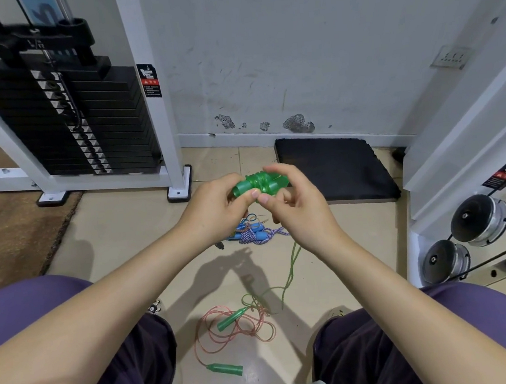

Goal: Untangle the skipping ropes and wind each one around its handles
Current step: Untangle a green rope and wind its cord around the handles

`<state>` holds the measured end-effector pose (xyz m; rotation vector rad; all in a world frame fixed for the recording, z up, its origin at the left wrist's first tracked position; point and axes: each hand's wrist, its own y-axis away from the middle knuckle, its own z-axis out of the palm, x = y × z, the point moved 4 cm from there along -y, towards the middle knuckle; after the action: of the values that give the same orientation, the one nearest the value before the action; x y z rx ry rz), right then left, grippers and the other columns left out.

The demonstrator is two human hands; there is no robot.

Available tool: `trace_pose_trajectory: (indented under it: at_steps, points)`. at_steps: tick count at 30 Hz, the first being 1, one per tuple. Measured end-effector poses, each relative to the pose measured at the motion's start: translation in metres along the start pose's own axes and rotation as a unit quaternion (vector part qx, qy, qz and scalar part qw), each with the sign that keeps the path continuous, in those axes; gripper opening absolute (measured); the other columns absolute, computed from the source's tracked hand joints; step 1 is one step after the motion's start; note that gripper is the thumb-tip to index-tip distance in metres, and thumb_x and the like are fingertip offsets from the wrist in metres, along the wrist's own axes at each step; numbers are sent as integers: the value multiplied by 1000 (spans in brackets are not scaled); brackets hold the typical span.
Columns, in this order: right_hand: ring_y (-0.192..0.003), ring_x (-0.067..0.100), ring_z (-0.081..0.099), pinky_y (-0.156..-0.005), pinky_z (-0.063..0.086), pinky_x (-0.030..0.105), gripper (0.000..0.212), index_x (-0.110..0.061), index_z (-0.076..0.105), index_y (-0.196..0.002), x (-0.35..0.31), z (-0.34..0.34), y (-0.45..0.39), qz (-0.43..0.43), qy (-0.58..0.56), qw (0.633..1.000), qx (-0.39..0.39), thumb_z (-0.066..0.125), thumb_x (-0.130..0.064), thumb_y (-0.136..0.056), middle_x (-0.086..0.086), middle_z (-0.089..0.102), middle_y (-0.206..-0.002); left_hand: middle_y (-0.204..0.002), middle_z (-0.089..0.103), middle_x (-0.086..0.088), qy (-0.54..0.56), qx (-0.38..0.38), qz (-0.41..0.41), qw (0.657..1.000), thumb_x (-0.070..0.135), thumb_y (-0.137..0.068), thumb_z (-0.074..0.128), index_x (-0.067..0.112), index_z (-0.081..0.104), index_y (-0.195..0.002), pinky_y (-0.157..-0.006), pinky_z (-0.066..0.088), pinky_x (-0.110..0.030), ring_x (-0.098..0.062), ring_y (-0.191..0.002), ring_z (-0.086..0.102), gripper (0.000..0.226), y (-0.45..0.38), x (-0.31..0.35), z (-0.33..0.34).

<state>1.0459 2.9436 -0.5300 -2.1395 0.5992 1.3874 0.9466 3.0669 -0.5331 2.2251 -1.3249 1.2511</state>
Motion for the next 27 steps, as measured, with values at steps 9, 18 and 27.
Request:
trace_pose_trajectory:
  at_steps: [9,18,27]
  points:
    - [-55,13,37,-49,35,17,52,-30,54,-138,0,0,1,60,-116,984,-123,60,-3,-94,10,38,-62,-68,65,-3,66,-64,8,996,22,-98,58,26,56,-81,-49,38,-23,-6,-43,49,17,2,0,-3]
    - [-60,10,43,-63,41,19,53,-32,41,-143,-1,6,0,20,-42,997,-62,53,-7,-98,9,44,-65,-71,62,-8,283,16,-125,951,25,-102,50,4,59,-105,-44,39,-26,-16,-41,47,23,-1,0,2]
    - [-41,5,35,-42,28,15,21,-10,64,-102,4,15,2,133,-115,981,-76,44,-16,-104,-1,44,-53,-68,59,-4,406,30,-119,905,26,-103,47,2,57,-98,-48,42,-22,-12,-47,46,26,-4,3,-3]
